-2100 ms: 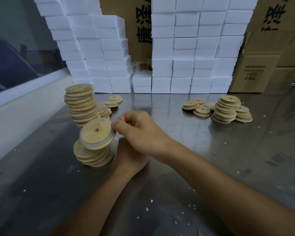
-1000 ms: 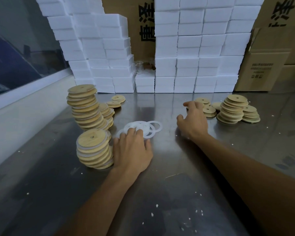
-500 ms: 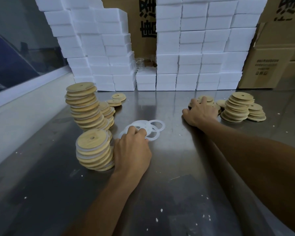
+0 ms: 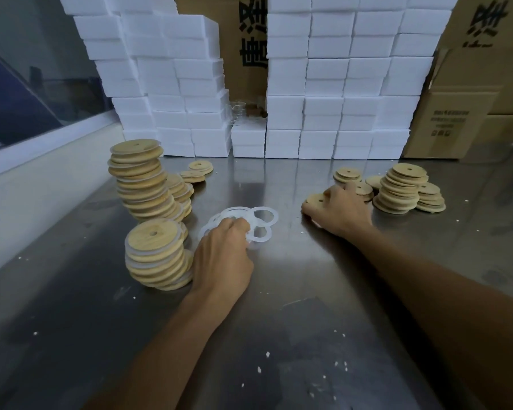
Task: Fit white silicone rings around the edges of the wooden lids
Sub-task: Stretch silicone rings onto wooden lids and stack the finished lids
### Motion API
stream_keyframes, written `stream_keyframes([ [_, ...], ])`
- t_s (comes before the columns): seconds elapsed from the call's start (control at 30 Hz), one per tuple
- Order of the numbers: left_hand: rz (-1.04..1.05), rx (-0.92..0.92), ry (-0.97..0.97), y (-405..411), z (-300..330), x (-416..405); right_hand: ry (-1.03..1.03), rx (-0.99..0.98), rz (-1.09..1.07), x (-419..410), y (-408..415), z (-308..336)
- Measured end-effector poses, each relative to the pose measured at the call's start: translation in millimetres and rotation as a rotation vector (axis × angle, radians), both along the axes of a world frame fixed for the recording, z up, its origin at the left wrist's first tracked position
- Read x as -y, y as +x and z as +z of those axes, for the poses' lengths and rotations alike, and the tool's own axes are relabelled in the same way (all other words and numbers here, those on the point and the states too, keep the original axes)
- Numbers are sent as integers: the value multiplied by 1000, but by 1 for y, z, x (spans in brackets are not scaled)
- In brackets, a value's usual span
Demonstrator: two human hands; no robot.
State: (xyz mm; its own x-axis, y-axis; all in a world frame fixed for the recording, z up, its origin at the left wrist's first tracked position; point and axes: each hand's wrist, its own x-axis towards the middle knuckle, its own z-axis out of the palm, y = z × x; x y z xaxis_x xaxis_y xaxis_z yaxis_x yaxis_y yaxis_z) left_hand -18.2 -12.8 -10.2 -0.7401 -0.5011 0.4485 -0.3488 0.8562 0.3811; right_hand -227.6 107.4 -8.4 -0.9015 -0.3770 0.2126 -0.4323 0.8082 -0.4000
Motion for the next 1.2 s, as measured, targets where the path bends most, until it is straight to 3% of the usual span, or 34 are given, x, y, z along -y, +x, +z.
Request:
stream_keyframes([
  [0.37, 1, -36, 50, 5, 1, -5, -302, 76, 294, -28, 57, 0],
  [0.6, -9, 92, -187, 11, 5, -8, -442, 7, 443, -34, 70, -3],
  [0.9, -44, 170, -250, 11, 8, -5, -537, -27, 485, -29, 80, -2],
  [1.03, -75, 125, -220, 11, 7, -5, -667, 46, 507, -23, 87, -3],
  [1.2, -151, -153, -159, 10, 10, -7, -849, 131, 485, -17, 93, 1],
])
